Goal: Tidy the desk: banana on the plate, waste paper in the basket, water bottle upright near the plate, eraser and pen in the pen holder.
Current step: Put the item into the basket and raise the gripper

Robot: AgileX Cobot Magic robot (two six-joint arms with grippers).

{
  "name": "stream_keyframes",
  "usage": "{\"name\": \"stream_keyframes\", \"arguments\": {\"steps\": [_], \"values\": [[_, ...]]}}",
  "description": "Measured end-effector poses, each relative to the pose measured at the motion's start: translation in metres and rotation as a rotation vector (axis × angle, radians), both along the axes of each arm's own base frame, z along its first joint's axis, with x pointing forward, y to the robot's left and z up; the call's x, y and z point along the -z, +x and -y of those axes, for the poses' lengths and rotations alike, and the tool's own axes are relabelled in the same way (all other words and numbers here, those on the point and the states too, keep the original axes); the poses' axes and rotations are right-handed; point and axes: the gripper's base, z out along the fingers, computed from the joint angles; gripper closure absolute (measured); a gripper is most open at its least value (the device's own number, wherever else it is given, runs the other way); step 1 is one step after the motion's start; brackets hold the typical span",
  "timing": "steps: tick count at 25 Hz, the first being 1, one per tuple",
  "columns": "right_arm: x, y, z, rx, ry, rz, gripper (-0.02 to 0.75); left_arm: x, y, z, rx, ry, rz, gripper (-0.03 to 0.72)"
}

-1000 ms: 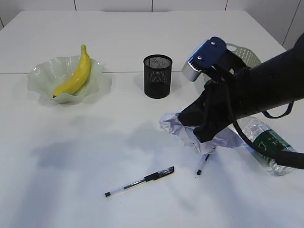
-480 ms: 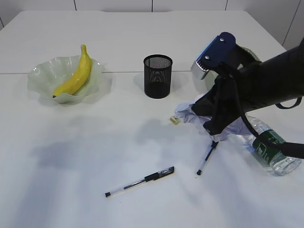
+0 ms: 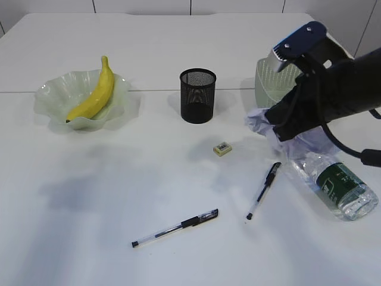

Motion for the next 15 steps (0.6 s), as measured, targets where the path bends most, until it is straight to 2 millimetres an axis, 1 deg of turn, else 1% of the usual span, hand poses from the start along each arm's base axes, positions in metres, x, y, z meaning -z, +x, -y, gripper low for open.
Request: {"name": "stream_keyframes", "arguments": {"steps": [5, 9, 13, 15], "values": [[-0.015, 0.010, 0.002, 0.038, -0.010, 0.036, 0.741, 0.000, 0.001, 0.000, -0.001, 0.000, 0.010, 0.359], [-0.013, 0.022, 0.005, 0.102, -0.060, -0.019, 0.741, -0.001, 0.001, 0.000, -0.001, 0.000, 0.016, 0.359], [-0.016, 0.038, 0.010, 0.227, -0.092, -0.068, 0.741, -0.001, 0.001, 0.000, -0.001, 0.000, 0.017, 0.359], [-0.024, 0.046, 0.013, 0.301, -0.093, -0.060, 0.741, -0.001, 0.001, 0.000, -0.001, 0.000, 0.017, 0.359]]}}
